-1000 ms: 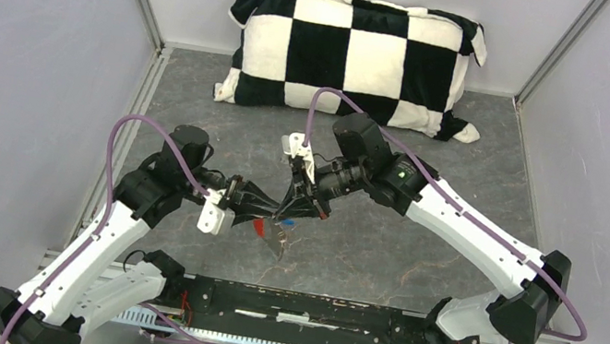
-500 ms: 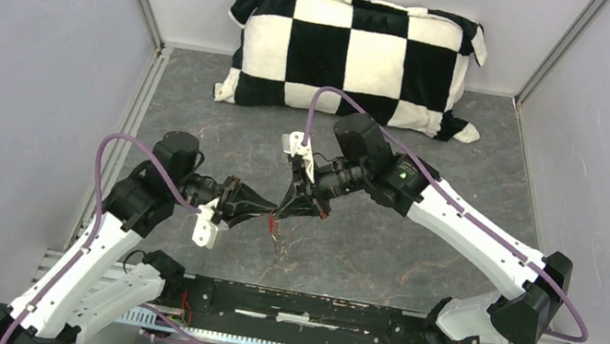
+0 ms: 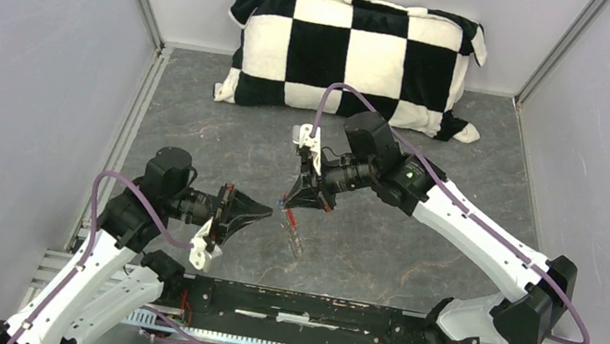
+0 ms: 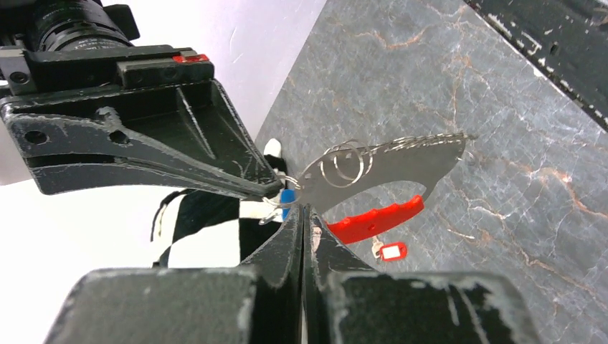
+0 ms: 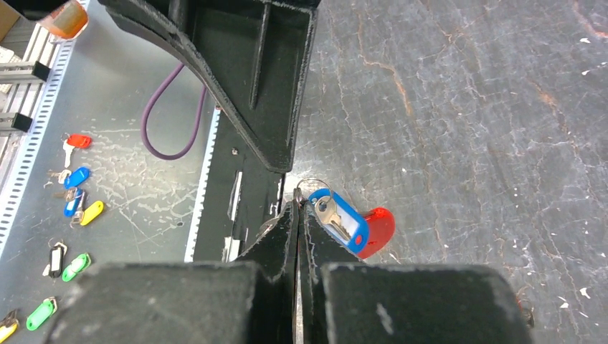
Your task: Put the keys on the keyring
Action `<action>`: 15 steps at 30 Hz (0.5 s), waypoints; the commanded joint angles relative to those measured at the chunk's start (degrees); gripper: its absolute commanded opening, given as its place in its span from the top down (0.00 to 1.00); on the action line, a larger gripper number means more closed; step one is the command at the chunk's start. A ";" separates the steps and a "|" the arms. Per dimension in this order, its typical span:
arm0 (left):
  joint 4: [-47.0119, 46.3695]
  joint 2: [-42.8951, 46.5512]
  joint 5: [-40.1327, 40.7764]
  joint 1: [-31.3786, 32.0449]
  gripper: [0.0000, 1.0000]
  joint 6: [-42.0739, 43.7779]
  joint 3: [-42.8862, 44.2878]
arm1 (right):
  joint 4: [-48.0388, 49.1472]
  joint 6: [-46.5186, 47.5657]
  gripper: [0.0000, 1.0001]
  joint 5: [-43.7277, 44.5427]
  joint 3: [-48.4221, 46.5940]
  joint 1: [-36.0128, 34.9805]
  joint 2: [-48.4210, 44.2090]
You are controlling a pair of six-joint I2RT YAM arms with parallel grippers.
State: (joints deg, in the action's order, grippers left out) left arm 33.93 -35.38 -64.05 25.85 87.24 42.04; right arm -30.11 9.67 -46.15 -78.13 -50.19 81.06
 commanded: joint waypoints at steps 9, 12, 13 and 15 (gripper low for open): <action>-9.58 1.63 3.46 0.17 0.82 -1.09 -1.87 | 3.52 -0.97 1.00 -2.91 1.64 0.45 -2.26; -16.17 2.11 5.34 0.17 0.76 -6.81 -3.60 | 3.69 -0.98 1.00 -4.61 2.04 0.23 -2.23; -16.57 1.88 5.45 0.17 0.72 -6.98 -3.59 | 3.53 -0.82 1.00 -4.86 2.08 0.09 -2.22; -16.42 1.15 4.84 0.17 0.63 -7.83 -3.11 | 3.06 -0.36 1.00 -5.09 1.92 -0.27 -1.89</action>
State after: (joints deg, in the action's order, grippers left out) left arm 23.86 -33.61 -59.83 25.87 84.75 38.92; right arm -29.10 9.23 -48.25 -75.92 -49.89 80.62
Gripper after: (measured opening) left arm 0.300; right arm 0.004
